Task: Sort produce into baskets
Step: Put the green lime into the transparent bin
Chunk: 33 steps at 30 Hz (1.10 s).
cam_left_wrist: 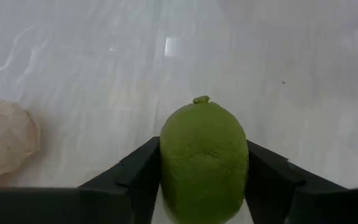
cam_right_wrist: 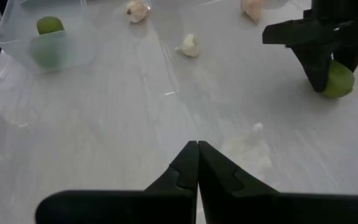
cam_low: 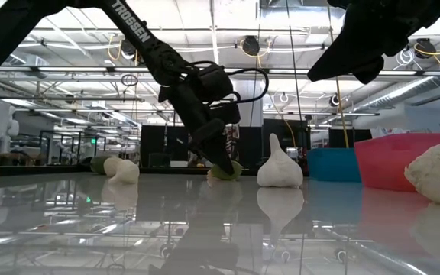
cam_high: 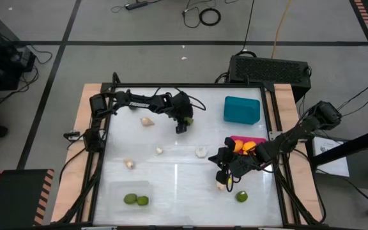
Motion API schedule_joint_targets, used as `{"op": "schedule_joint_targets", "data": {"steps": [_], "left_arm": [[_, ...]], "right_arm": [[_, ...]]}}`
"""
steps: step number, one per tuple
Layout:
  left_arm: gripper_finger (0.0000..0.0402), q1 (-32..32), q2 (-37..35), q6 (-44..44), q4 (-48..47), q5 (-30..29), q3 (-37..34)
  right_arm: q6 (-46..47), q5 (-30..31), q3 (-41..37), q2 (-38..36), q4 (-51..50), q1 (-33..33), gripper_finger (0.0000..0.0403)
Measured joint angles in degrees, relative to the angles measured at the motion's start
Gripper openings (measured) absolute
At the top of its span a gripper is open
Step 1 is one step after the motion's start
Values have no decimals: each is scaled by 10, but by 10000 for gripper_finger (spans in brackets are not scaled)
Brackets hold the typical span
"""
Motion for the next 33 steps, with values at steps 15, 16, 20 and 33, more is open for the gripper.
{"op": "schedule_joint_targets", "data": {"steps": [15,16,20,33], "left_arm": [[171,-3,-78,-46,-111,152,-1],[171,-4,-96,-47,-147,176,-1],[172,-25,-172,-48,-296,263,0],[173,-297,-357,-249,-405,180,-111]], "right_arm": [[15,0,0,0,0,0,0],[14,0,0,0,0,0,0],[15,0,0,0,1,0,0],[19,2,0,0,1,0,0]]}}
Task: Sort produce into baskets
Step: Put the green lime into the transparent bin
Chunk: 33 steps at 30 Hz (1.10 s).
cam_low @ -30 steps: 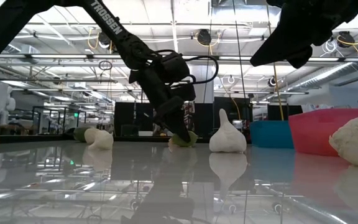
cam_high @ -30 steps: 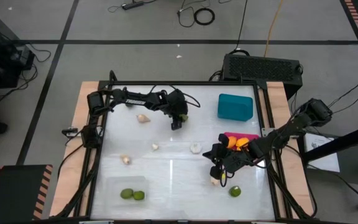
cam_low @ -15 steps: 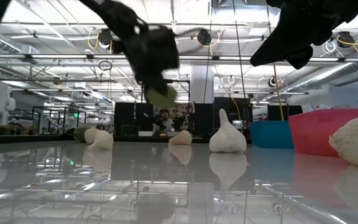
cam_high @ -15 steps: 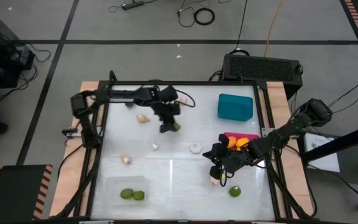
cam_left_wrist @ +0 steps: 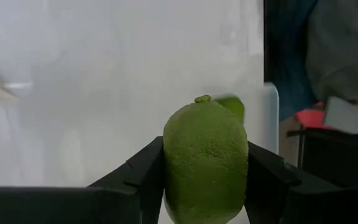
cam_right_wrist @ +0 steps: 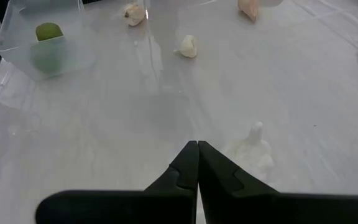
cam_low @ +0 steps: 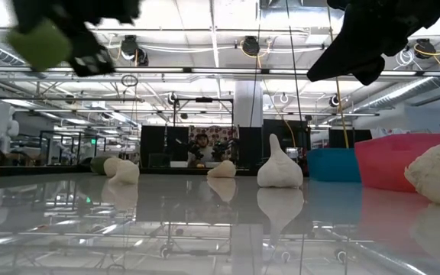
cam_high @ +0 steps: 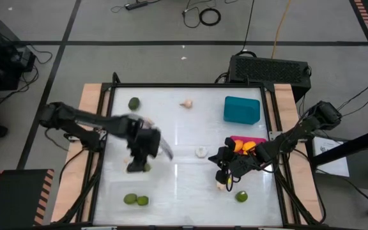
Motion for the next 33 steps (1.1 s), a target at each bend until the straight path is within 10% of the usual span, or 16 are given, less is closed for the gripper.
{"op": "schedule_joint_targets", "data": {"steps": [10,19,33], "left_arm": [[173,-200,-6,-205,80,-121,-33],[174,-294,-6,-217,108,-300,-33],[229,-319,-6,-269,111,-314,-33]], "right_arm": [[2,27,0,0,6,-1,0],[2,29,-1,0,31,-5,0],[12,28,-1,0,30,-5,0]]}}
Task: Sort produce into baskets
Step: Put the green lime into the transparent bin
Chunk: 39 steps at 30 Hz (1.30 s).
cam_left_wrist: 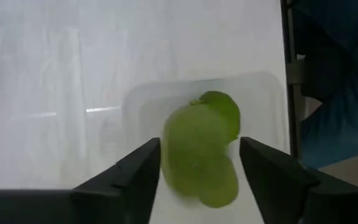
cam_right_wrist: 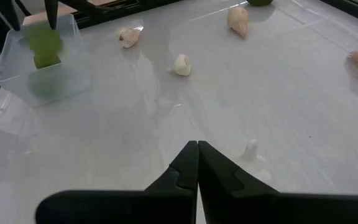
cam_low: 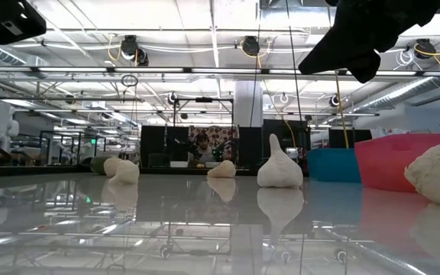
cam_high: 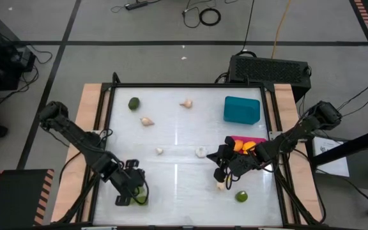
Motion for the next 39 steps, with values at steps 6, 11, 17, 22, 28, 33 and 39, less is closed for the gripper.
{"op": "schedule_joint_targets", "data": {"steps": [6,11,17,22,28,33,39], "left_arm": [[273,3,0,-7,27,15,0],[274,40,0,24,37,-18,5],[274,122,0,43,-25,-137,34],[274,229,0,109,-102,-156,47],[274,399,0,249,-169,-196,40],[274,574,0,311,-165,-191,22],[274,786,0,266,-161,-104,7]], "right_arm": [[-1,0,0,0,0,0,0],[-1,-1,0,0,0,0,0],[3,-1,0,0,0,-2,0],[3,-1,0,0,0,-2,0],[-11,-1,1,0,-1,-2,0],[-22,-1,1,0,-3,-2,0],[-43,0,1,0,-4,-2,0]]}}
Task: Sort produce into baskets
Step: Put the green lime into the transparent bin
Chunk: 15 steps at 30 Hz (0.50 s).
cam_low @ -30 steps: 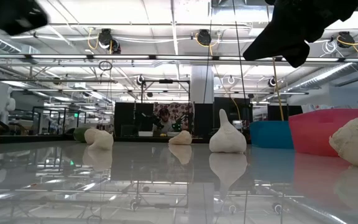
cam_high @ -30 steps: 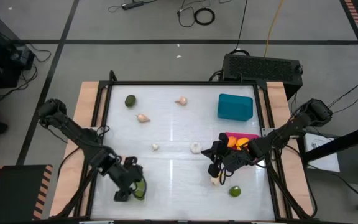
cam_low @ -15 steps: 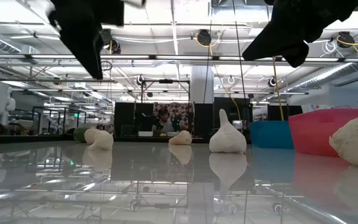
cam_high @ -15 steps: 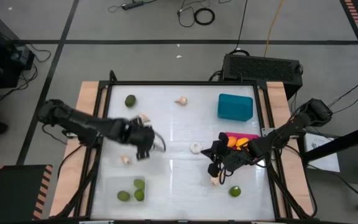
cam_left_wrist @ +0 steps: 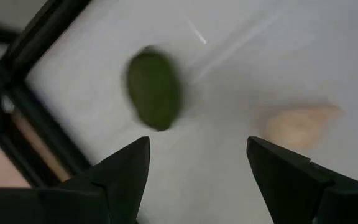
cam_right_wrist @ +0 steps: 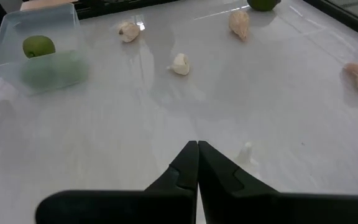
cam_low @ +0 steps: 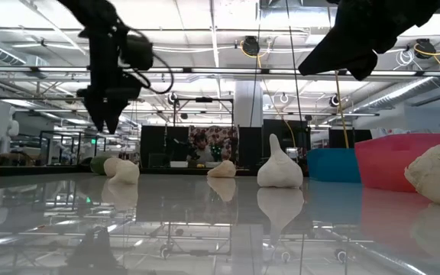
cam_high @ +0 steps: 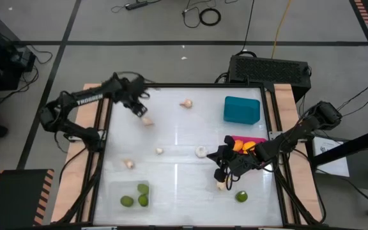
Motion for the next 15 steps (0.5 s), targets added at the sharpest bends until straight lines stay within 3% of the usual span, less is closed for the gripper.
{"op": "schedule_joint_targets", "data": {"steps": [6,15], "left_arm": [[274,104,0,41,58,66,-7],[274,144,42,65,92,110,-7]], "right_arm": [[-16,0,0,0,0,0,0],[-15,0,0,0,0,0,0]]}}
